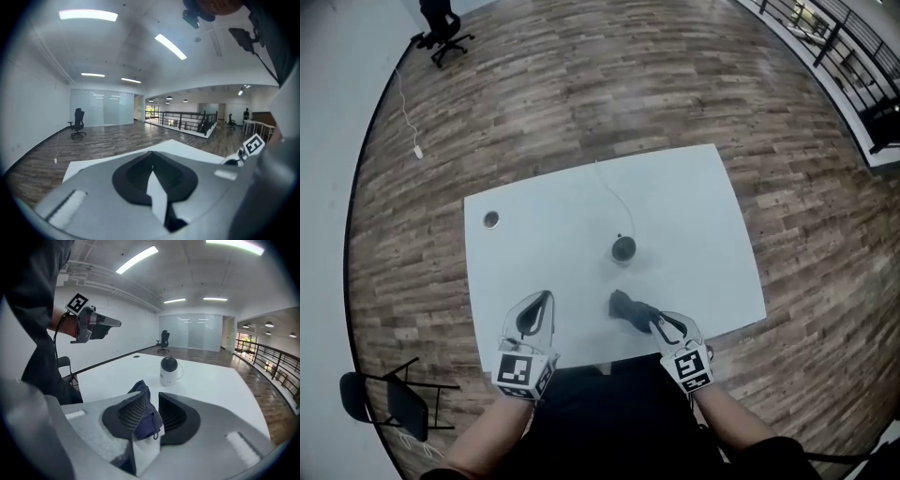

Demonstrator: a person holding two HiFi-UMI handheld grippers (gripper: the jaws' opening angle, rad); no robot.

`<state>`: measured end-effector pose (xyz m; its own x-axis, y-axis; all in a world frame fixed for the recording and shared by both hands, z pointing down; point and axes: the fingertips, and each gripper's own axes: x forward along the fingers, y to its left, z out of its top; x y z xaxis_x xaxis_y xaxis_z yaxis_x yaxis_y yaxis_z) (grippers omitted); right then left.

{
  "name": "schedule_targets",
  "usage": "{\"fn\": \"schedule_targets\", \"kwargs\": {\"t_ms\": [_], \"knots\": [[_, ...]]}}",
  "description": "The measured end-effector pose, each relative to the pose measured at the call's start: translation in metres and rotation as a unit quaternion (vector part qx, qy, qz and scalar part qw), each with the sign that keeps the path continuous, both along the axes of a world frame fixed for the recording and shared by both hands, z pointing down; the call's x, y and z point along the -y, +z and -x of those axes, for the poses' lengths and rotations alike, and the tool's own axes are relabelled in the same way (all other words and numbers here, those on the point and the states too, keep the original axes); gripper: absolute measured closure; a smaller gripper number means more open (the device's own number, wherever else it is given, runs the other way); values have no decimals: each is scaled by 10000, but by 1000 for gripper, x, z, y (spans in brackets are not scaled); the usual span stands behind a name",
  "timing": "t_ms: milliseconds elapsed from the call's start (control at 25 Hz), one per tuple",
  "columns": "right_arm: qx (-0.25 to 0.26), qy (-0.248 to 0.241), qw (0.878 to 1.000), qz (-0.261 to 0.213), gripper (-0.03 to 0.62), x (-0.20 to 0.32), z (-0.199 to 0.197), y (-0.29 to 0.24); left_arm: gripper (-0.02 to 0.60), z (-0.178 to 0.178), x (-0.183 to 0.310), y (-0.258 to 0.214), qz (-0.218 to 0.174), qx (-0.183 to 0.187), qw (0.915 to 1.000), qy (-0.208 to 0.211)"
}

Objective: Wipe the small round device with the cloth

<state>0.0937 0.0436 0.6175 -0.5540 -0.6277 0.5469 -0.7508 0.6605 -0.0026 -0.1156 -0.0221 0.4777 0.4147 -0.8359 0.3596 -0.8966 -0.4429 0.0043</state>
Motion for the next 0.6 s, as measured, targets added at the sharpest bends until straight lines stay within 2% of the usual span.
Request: {"fn": "schedule_targets", "kwargs": {"t_ms": [280,440,600], "knots": [[-81,-860,9955,391,443,5,28,27,574,3,1,-2,84,220,9997,-29],[-423,-1399,9885,382,421,5,44,42,574,14,6,-7,21,234,9997,-89],[-774,-1592,9834,394,421,7,48,55,574,37,4,-9,-31,227,9994,-261]]}}
